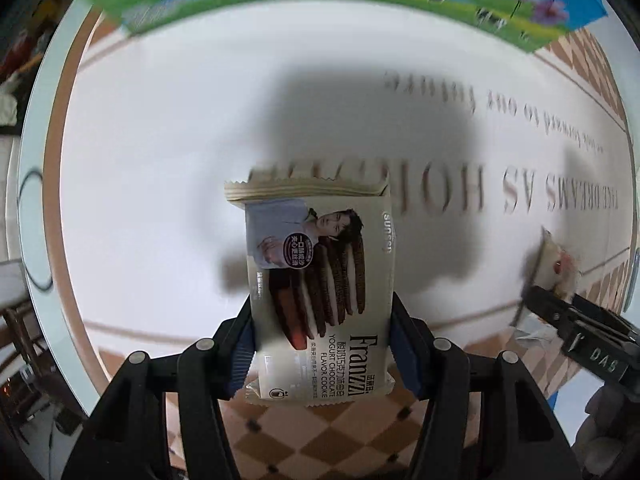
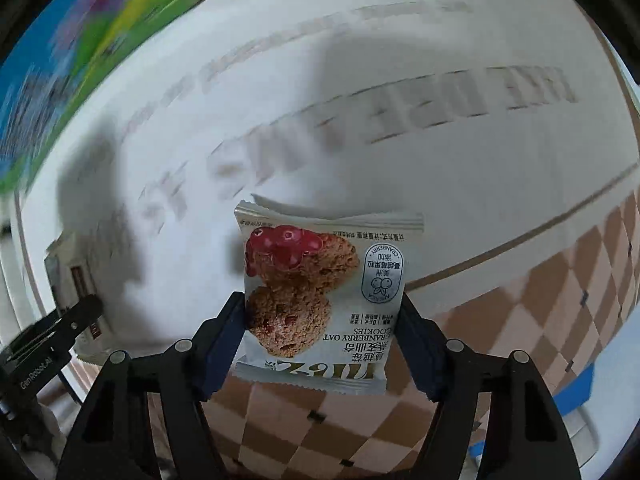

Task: Organize snacks
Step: 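Grasp the Franzzi cookie pack with the left tool while the right tool grasps the oat cookie packet, then lift both held packets and carry them toward the box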

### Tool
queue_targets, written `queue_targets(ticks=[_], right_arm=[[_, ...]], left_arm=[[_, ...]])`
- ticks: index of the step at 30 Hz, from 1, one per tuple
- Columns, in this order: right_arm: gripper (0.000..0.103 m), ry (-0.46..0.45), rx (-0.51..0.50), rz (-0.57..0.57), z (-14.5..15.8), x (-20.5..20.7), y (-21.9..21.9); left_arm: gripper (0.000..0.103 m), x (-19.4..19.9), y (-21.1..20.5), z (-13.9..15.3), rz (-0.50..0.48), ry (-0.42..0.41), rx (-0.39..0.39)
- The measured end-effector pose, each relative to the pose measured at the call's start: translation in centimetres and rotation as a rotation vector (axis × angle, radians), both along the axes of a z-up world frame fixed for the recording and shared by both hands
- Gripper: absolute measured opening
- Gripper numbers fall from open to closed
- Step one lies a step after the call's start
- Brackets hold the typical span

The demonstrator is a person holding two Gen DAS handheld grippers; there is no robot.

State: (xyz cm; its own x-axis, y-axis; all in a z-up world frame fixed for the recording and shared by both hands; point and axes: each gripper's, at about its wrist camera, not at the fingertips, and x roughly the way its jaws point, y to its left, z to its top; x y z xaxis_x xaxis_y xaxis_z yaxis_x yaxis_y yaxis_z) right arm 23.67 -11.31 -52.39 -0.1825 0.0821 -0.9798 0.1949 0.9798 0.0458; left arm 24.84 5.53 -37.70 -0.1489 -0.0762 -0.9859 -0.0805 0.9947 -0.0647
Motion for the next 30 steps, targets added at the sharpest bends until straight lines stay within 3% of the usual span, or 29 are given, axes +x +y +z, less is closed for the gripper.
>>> queue_targets(ticks=[8, 18, 30], right_arm=[[0.074, 0.041, -0.001, 0.206, -0.6, -0.8, 6.2], [0.081, 0.09, -0.001, 0.205, -1.7, -0.9, 8.1], [0.086, 0.054, -0.05, 0.197, -2.6, -3.2, 9.0]], left_arm=[[0.058, -2.1, 1.6, -0.6, 0.019, 0.015, -0.009], [0.078, -0.2, 1.3, -1.4, 0.035, 0.011, -0.035], [0.077, -0.5, -1.6, -2.2, 0.011, -0.013, -0.004]])
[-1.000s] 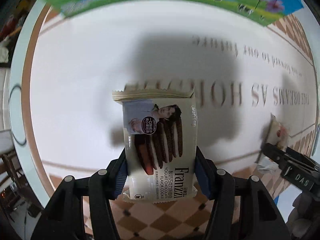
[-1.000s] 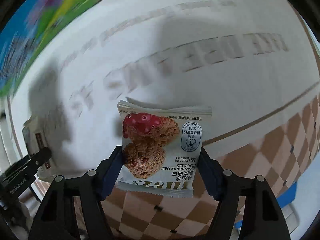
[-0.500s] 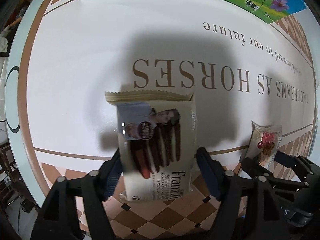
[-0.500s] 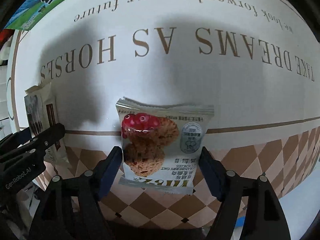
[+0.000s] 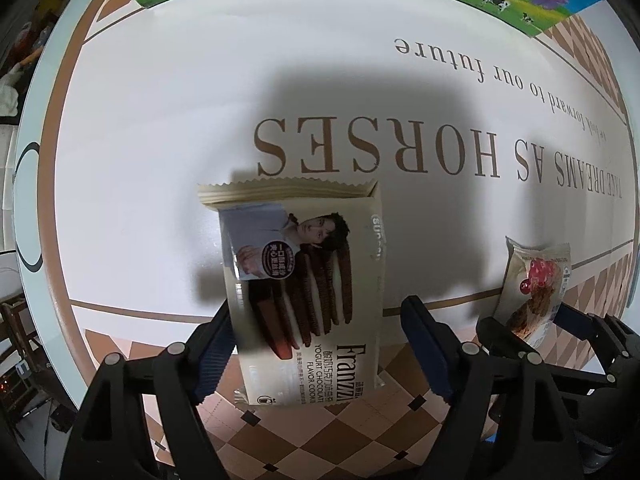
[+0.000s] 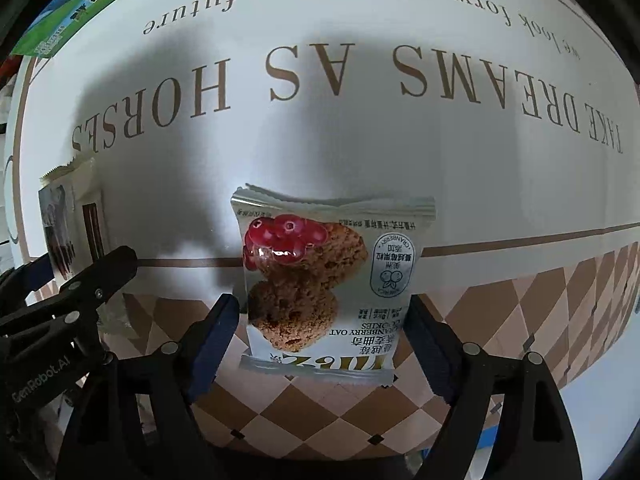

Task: Organize snacks
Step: 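Lift both held packets and carry them toward the box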

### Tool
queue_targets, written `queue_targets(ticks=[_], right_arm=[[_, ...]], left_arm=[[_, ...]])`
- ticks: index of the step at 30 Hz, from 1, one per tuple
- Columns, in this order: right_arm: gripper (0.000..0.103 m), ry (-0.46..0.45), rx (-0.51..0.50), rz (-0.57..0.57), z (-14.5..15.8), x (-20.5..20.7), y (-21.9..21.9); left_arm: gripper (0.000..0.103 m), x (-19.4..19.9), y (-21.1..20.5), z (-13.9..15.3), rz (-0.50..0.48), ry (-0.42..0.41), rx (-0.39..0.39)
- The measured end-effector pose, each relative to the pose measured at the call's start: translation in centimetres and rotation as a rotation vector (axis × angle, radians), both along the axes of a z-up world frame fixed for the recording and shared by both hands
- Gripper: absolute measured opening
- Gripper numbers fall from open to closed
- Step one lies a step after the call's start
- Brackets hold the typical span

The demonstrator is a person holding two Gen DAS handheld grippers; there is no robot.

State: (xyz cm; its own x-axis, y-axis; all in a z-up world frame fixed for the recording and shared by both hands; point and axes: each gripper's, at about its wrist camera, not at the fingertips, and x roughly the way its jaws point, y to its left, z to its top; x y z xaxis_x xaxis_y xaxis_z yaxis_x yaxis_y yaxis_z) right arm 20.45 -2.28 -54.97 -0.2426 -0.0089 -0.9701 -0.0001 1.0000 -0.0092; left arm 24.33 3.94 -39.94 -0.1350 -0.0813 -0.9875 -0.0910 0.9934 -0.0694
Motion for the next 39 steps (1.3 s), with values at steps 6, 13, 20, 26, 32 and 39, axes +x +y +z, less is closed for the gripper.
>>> queue_targets(ticks=[6, 13, 20, 26, 32, 39], right_arm=[[0.075, -0.053, -0.02, -0.019, 1.4, -0.7, -0.3], [0.074, -0.079, -0.013, -0.031, 2.1, -1.3, -0.3], [0.074, -0.128, -0.011, -0.007, 3.9, -2.4, -0.9], [0.074, -0.278, -0.022, 0.062, 9.3, -3.0, -0.1], [0.074, -0.405, 0.015, 0.084, 15.9, -3.0, 0.8], [0.074, -0.499, 0.056, 0.09, 21.2, -1.2, 2.5]], left_arm=[[0.057, -0.9, 0.6, 0.7, 0.017, -0.036, 0.011], [0.057, -1.9, 0.8, 0.6, 0.037, -0.052, 0.01], [0.057, -2.5, 0.7, 2.8, 0.027, -0.106, 0.019], [0.056, -2.7, 0.4, 8.3, -0.001, -0.241, 0.036], [0.056, -2.2, 0.7, 14.6, -0.017, -0.375, 0.021], [0.056, -0.2, 1.4, 20.7, -0.025, -0.502, 0.001]])
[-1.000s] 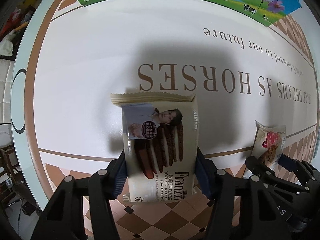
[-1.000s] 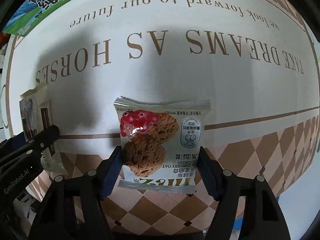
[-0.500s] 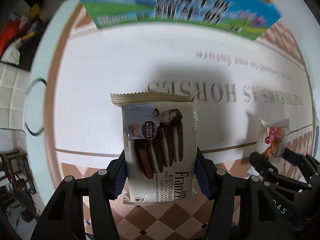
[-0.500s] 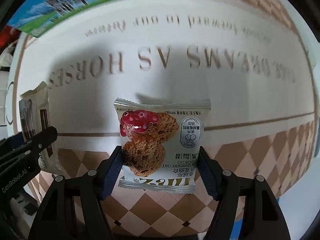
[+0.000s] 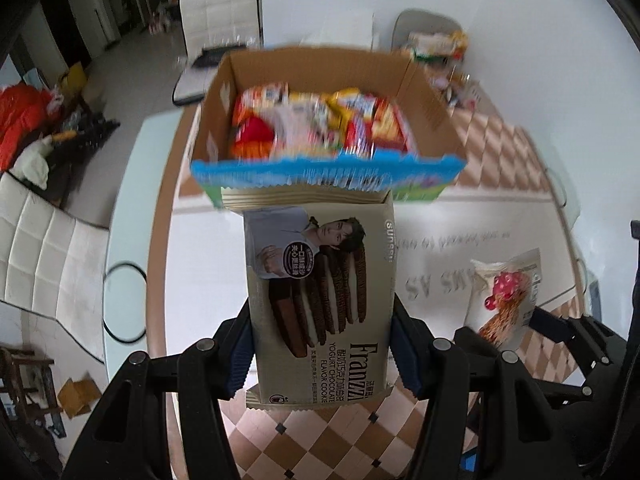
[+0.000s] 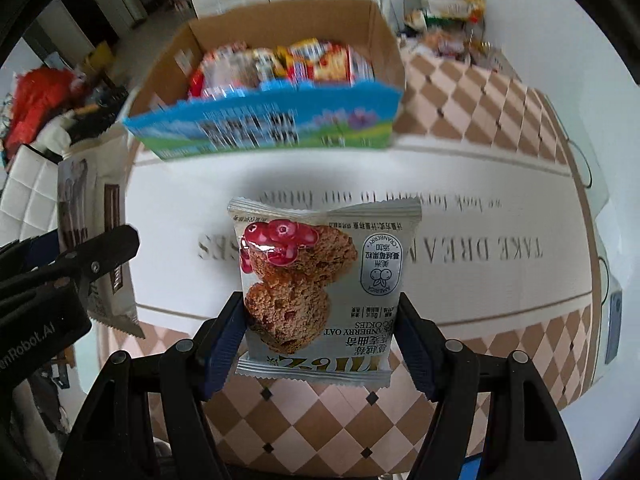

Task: Organize snacks
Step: 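Lift both held packets and carry them toward the box, then lower both packets into the box and open both tools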

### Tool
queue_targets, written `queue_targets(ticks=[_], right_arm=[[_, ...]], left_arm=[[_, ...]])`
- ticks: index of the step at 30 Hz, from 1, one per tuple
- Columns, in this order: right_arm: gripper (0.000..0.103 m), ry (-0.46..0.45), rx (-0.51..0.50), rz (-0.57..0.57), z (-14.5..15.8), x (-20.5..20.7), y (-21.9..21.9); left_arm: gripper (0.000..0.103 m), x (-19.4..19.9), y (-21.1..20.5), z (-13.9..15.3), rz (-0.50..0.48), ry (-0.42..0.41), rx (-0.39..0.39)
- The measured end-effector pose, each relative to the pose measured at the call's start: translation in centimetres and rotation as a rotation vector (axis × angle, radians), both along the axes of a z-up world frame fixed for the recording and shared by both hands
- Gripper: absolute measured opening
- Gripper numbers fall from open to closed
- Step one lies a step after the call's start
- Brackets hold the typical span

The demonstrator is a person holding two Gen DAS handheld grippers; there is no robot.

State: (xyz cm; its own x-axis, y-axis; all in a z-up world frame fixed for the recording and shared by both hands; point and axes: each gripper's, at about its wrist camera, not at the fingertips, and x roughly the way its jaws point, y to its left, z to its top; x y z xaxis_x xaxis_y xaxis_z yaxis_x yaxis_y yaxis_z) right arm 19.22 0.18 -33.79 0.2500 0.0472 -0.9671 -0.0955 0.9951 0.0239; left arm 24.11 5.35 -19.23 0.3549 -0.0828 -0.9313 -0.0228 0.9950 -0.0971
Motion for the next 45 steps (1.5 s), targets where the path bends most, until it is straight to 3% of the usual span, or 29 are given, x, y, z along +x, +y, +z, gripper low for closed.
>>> queue_targets(ticks=[4, 11, 20, 26, 31, 36, 45], right_arm=[[0.074, -0.053, 0.027, 0.002, 2.6, 1.0, -0.3], [0.074, -0.109, 0.065, -0.003, 5.2, 4.3, -0.4], [0.074, -0.132, 0.127, -0.022, 6.2, 13.4, 0.1], [0.074, -0.074, 0.142, -0.05, 3.6, 21.8, -0.2], [0.074, 0.029, 0.137, -0.055, -0.7, 28.0, -0.2], [0.074, 0.095, 0.087, -0.041, -4.4, 33.1, 0.4], [0.074, 0.208, 0.05, -0.011, -9.2, 39.1, 1.3]], left_arm=[[0.057, 1.0, -0.1, 2.2, -0.011, -0.063, 0.003], [0.056, 4.1, 0.1, 4.1, -0.017, -0.099, -0.019], [0.057, 14.2, 2.9, 4.1, -0.014, -0.051, -0.088], [0.057, 22.6, 5.7, 0.1, 0.004, 0.083, -0.089], [0.057, 27.6, 7.1, -4.8, -0.002, 0.225, -0.032], [0.057, 30.6, 8.6, -7.7, 0.025, 0.293, -0.032], [0.057, 33.5, 10.2, -10.2, 0.045, 0.354, -0.043]])
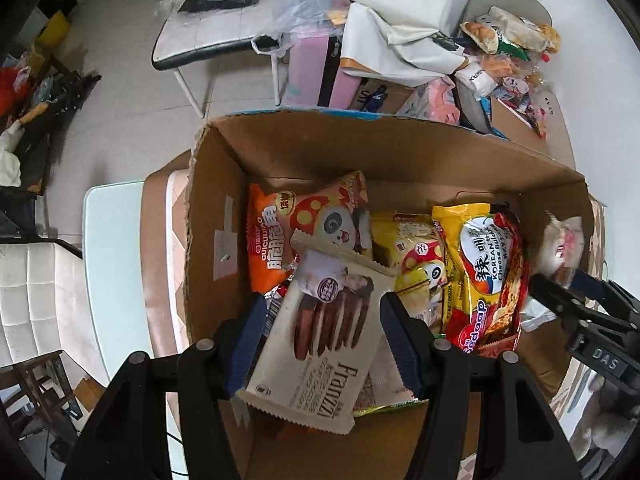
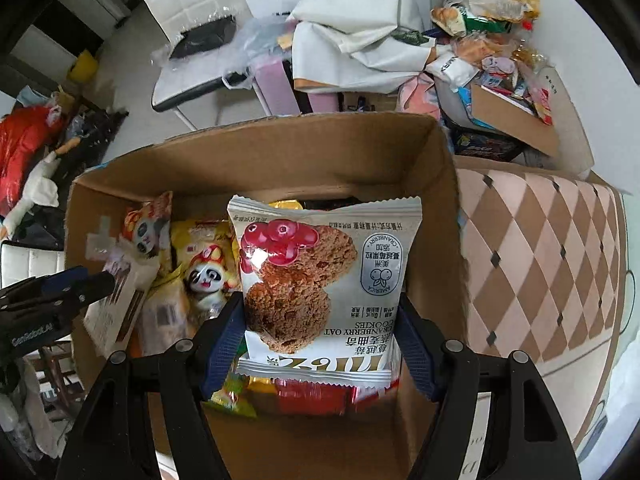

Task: Organize snacks
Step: 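Lower both packets into the box and open both tools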

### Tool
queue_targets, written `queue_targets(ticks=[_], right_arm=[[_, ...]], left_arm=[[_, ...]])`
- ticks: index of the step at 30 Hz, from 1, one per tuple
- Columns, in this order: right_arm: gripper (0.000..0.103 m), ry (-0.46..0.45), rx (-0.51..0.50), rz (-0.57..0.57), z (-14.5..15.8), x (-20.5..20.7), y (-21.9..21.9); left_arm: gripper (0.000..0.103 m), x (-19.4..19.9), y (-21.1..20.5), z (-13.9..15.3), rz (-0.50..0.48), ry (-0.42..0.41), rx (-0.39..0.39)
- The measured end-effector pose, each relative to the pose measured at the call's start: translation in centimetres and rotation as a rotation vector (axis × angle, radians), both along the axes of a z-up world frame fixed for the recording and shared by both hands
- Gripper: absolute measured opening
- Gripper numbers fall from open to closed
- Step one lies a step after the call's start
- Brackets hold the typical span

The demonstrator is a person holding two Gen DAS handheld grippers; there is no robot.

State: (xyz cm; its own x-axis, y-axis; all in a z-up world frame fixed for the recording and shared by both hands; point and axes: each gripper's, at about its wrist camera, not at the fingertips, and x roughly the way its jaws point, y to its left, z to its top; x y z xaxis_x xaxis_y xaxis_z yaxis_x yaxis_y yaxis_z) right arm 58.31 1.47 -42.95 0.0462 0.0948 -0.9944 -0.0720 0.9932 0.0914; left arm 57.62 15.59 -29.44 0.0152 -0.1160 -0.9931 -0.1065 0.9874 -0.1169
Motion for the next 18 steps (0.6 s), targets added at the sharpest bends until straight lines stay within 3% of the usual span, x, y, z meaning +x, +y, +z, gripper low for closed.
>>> queue_targets(ticks=[4, 6, 9, 12, 15, 18], right_arm=[[0.075, 0.077, 0.016, 0.006, -2.1, 1.1, 0.6], [0.087, 0.082, 0.008, -0.005, -2.5, 1.2, 0.6], [0.092, 0.073, 0.009, -0.024, -2.4, 1.3, 0.3], [0.093, 0.072, 0.011, -0.033, -2.1, 1.0, 0.1], [0.094, 0.062, 0.0, -0.028, -1.6, 0.4, -0.1], [0.094, 0.061, -0.007, -0.032, -1.1, -0.5, -0.3]], left_arm=[[0.057, 0.2, 0.1, -0.7, 0.009, 0.024, -0.024], [0.057, 0.2, 0.3, -0.9, 0.026, 0.031, -0.045], [0.071, 0.1, 0.7, -0.8, 0.051, 0.022, -0.067], [0.073, -0.1, 1.0, -0.3, 0.069, -0.004, -0.07], [0.096, -0.5, 1.0, 0.1, 0.066, -0.016, -0.069], [0.098, -0.9, 0.4, 0.6, 0.052, -0.023, -0.062]])
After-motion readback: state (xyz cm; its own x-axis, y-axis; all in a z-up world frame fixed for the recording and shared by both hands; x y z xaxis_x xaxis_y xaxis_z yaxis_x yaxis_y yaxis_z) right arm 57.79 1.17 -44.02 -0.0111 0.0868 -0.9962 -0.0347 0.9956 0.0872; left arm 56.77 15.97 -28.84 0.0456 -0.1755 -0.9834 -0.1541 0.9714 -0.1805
